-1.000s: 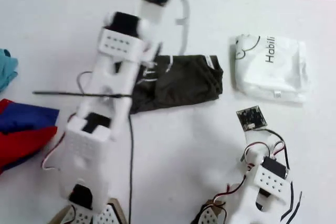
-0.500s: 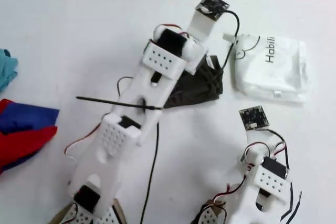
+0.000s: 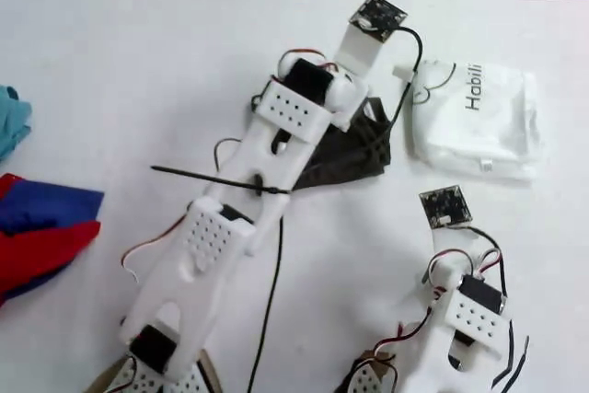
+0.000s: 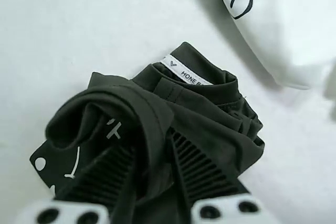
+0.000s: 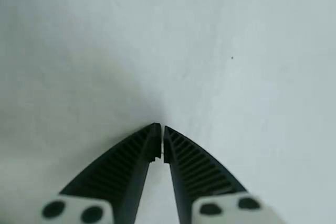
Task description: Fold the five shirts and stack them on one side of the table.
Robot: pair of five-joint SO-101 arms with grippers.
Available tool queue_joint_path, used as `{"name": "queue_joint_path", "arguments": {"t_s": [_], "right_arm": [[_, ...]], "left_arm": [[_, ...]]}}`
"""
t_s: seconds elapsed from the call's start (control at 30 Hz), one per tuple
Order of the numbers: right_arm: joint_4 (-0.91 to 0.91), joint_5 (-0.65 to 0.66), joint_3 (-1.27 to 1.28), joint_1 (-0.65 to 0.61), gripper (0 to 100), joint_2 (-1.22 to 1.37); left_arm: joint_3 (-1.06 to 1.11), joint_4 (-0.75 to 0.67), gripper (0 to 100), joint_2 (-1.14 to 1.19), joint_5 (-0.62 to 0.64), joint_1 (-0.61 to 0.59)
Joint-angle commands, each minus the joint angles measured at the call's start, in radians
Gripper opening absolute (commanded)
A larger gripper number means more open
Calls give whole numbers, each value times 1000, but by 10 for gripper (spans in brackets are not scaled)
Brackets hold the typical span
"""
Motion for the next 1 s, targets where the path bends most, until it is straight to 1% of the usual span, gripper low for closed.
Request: {"name": "queue_joint_path", "arguments": {"t_s": [0.0, 0.07, 0.1, 0.2, 0.3, 0.37, 0.43, 0.47, 0.5, 0.53, 0.6, 0.63, 0.7, 0.77, 0.87, 0.97], "right_arm": [[-15, -8, -6, 10, 21, -21], [-15, -8, -6, 10, 21, -21], [-15, -8, -6, 10, 21, -21], [-15, -8, -6, 10, 21, -21], [-15, -9, -6, 10, 21, -21], [-15, -11, -6, 10, 21, -21], [-15, -12, -6, 10, 21, -21], [-15, -21, -8, 8, 21, -21], [-15, -48, -15, 5, 20, -21], [-12, -77, -40, 4, 20, -21], [35, -144, -141, -8, 20, -13], [84, -178, -213, -24, 20, -12], [185, -245, -379, -97, 20, -10], [252, -299, -534, -209, 20, 16], [280, -353, -738, -375, 20, 148], [286, -404, -924, -484, 20, 367]], "left_arm": [[-47, -2, 203, -18, -8, 9], [-50, -2, 286, -18, -3, 5], [-65, 0, 297, -23, -5, 3], [-139, 17, 277, -43, -9, -26], [-220, 60, 265, -55, -37, -98], [-259, 132, 230, -57, -89, -161], [-282, 215, 123, -55, -123, -219], [-291, 249, 38, -55, -127, -245], [-295, 269, 9, -55, -127, -278], [-288, 275, 46, -63, -127, -310], [-282, 275, 18, -74, -130, -377], [-271, 278, 26, -87, -130, -408], [-222, 278, 24, -129, -130, -462], [-128, 279, 24, -209, -133, -502], [125, 278, 24, -379, -133, -543], [427, 272, 26, -583, -135, -595]]}}
